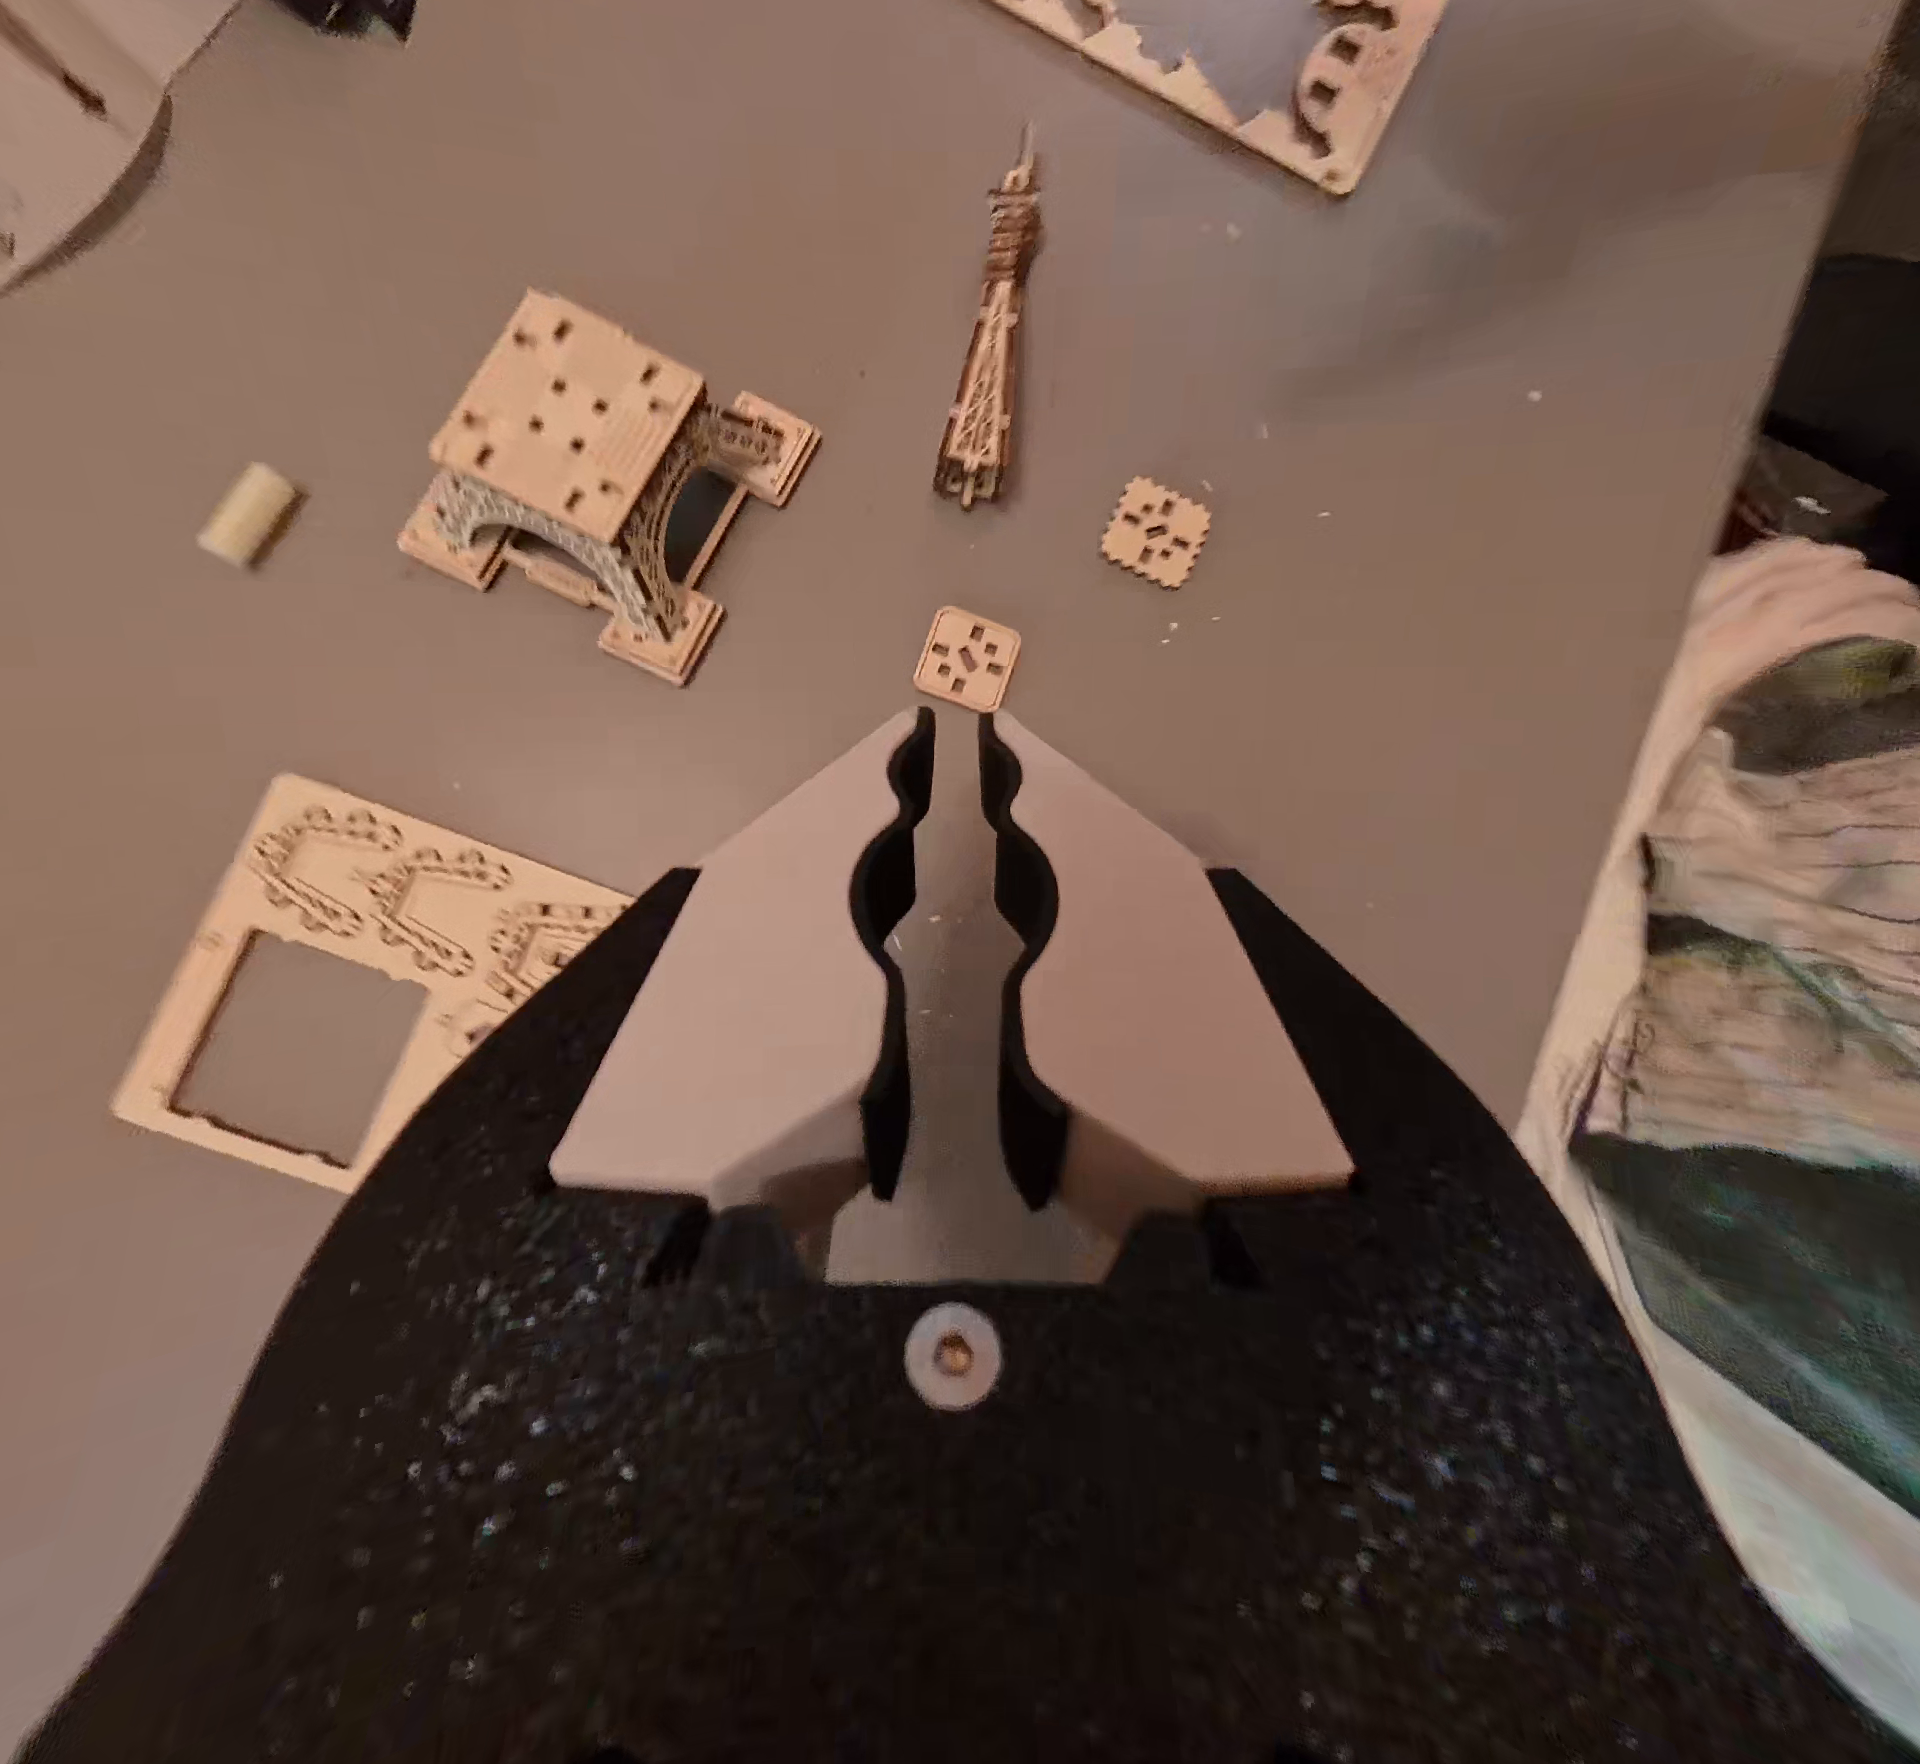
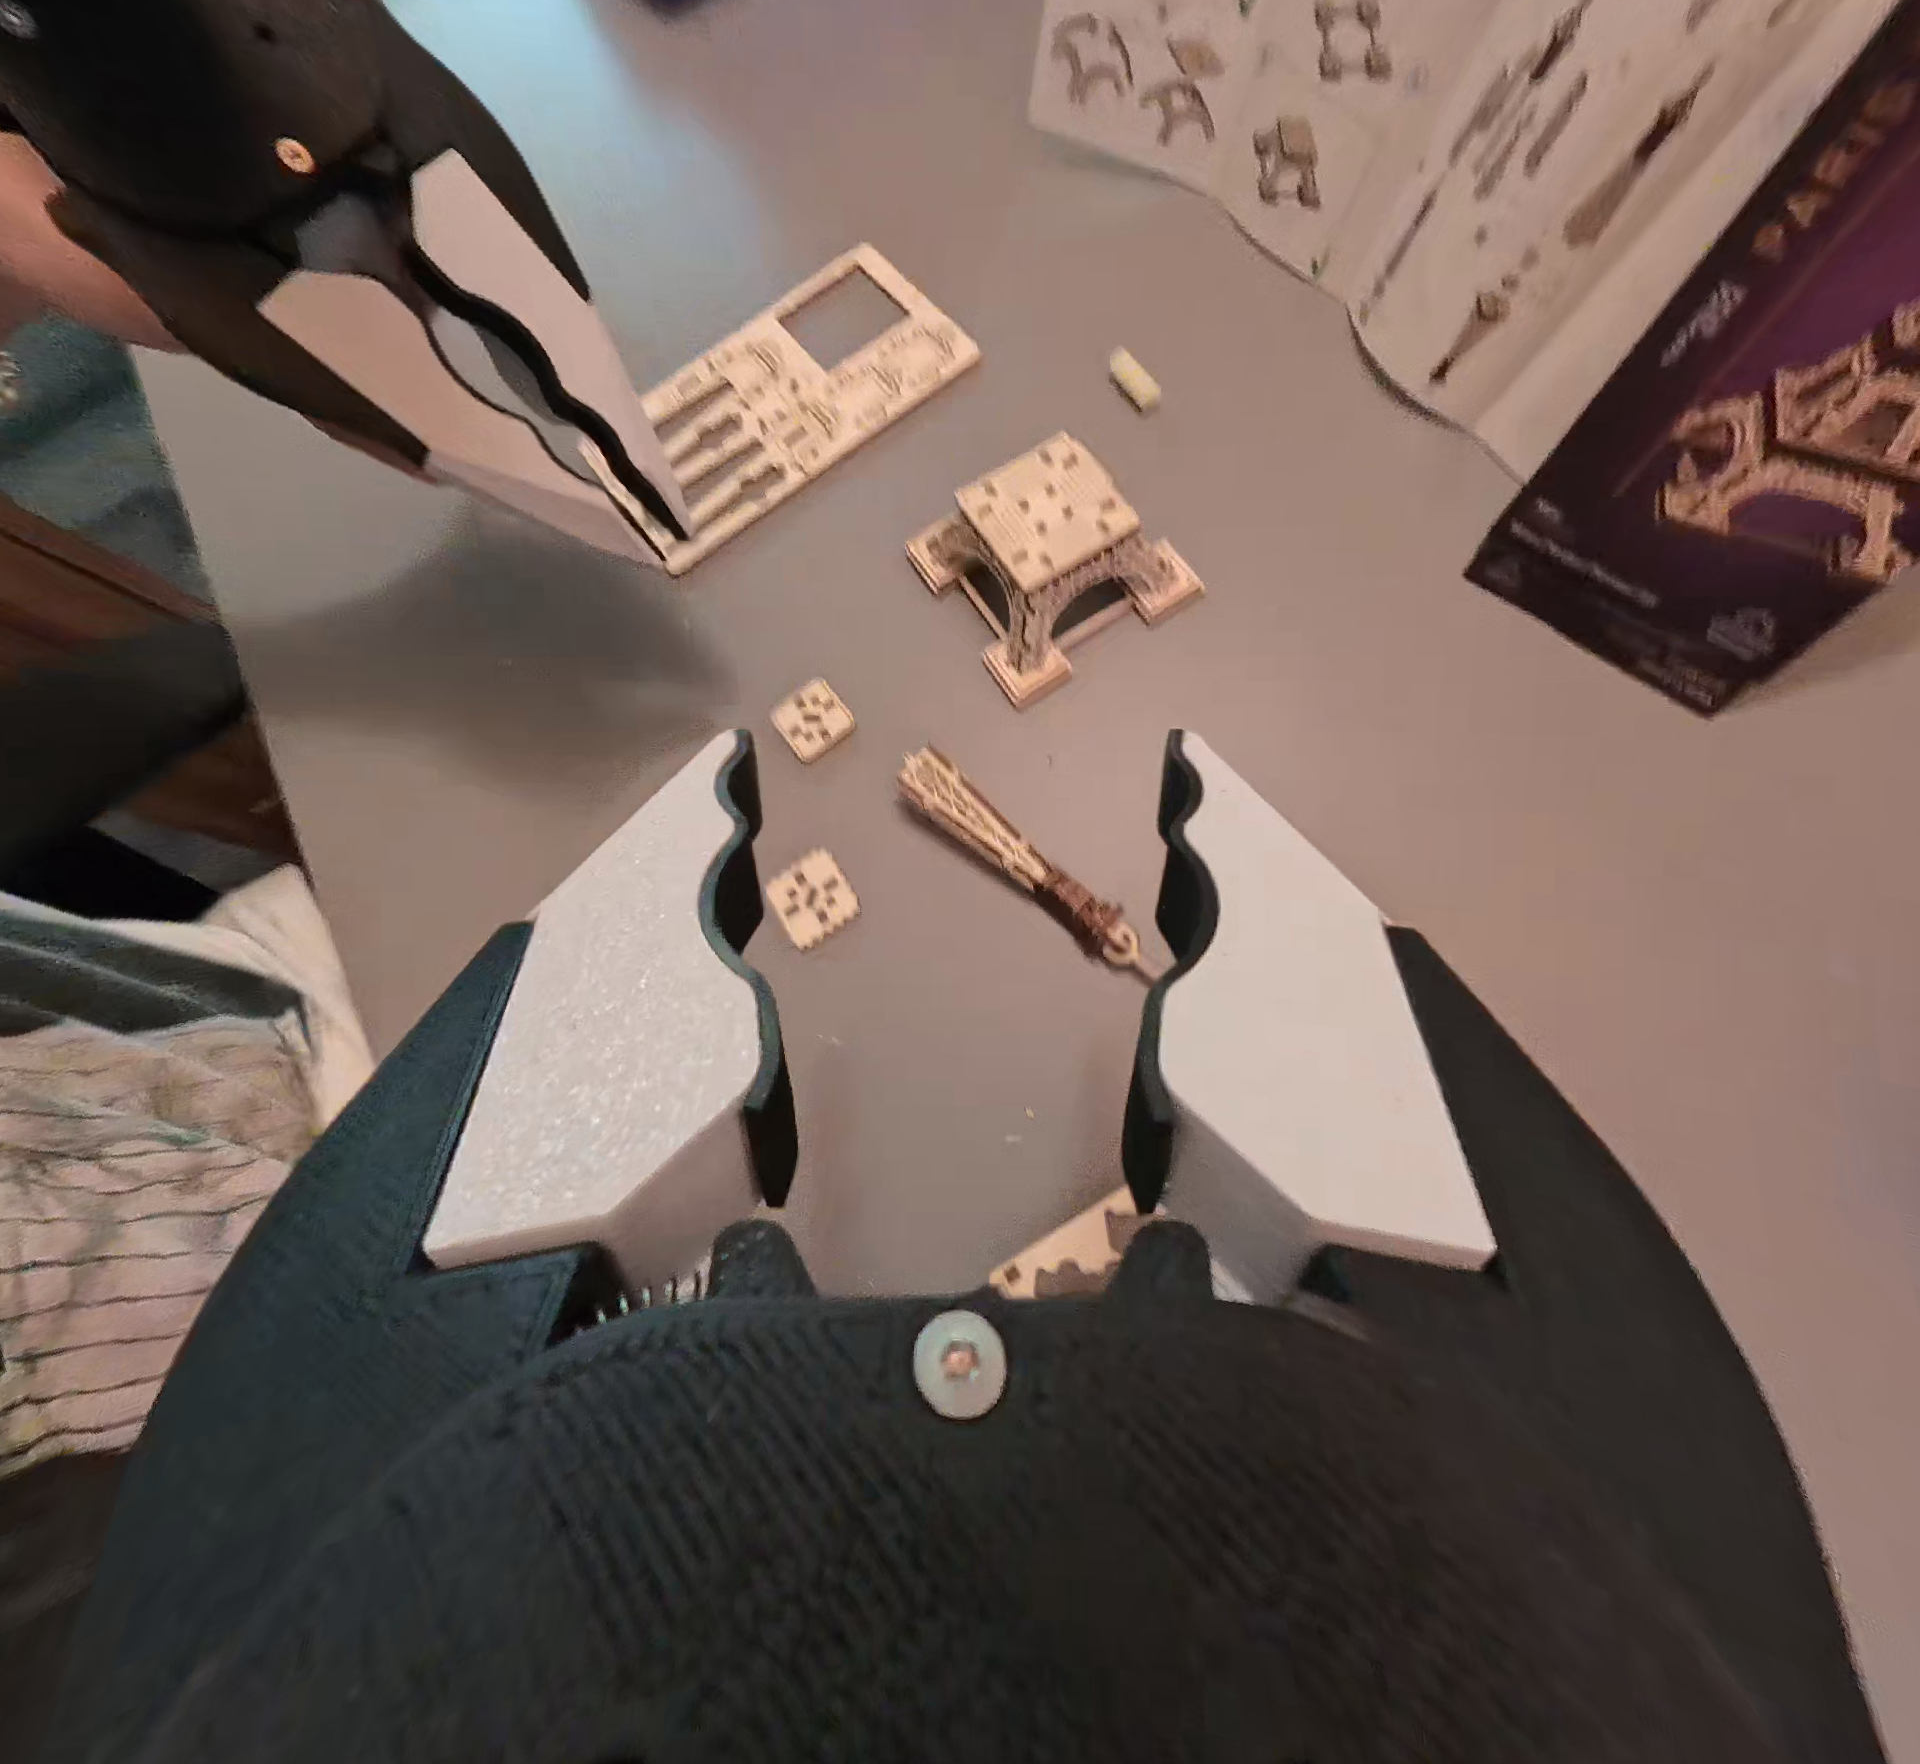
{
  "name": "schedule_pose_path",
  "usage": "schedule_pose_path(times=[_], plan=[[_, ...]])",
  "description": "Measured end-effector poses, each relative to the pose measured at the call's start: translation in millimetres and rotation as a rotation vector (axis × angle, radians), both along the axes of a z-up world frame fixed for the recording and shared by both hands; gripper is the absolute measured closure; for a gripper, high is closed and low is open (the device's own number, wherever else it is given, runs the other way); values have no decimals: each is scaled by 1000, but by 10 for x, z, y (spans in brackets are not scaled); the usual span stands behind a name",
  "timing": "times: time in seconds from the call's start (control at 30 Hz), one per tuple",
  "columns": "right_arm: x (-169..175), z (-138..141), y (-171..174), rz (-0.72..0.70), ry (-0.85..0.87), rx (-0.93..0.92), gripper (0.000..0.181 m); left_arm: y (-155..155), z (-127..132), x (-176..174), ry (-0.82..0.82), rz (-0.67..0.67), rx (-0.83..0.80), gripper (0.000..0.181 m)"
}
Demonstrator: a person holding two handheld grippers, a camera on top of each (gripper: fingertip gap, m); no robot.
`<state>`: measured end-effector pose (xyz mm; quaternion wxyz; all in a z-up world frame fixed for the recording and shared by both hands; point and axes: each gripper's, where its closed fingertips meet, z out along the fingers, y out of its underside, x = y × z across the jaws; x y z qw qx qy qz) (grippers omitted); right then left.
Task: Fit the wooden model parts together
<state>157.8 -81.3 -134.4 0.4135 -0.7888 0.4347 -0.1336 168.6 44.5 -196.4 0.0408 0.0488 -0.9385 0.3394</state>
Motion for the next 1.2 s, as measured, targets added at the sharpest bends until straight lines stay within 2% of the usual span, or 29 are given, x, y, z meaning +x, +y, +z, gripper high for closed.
schedule_pose_path(times=[0.1,0.2,0.27,0.33,0.43,0.53,0.6,0.7,0.87,1.0,1.07,1.2], plan=[[250,313,91,-36,-13,100,109,-38,296,44,59,-71,44,180],[248,288,204,4,42,85,109,2,412,130,101,-100,125,177],[231,308,250,-10,-55,102,109,-50,468,253,46,-74,91,174],[85,206,269,0,-111,114,105,-119,490,314,-17,-45,16,171],[-198,-118,102,-75,-170,75,97,-125,339,273,-117,-17,-100,164],[-568,-397,-54,-89,-254,9,92,-132,-50,78,-117,-6,-169,147],[-719,-485,-374,-156,-287,-103,93,-111,-302,19,-175,-6,-138,139],[-847,-509,-857,-289,-274,-169,102,-68,-527,34,-270,-9,-61,141],[-910,-841,-1202,-389,-184,-230,107,-154,-710,-89,-194,-59,-33,141],[-788,-983,-1197,-436,-174,-208,121,-271,-723,-126,-152,-75,-73,145],[-744,-996,-1074,-376,-172,-183,124,-300,-729,-164,-111,-90,-84,153],[-704,-1013,-855,-290,-138,-170,124,-309,-729,-174,-110,-101,-94,157]])
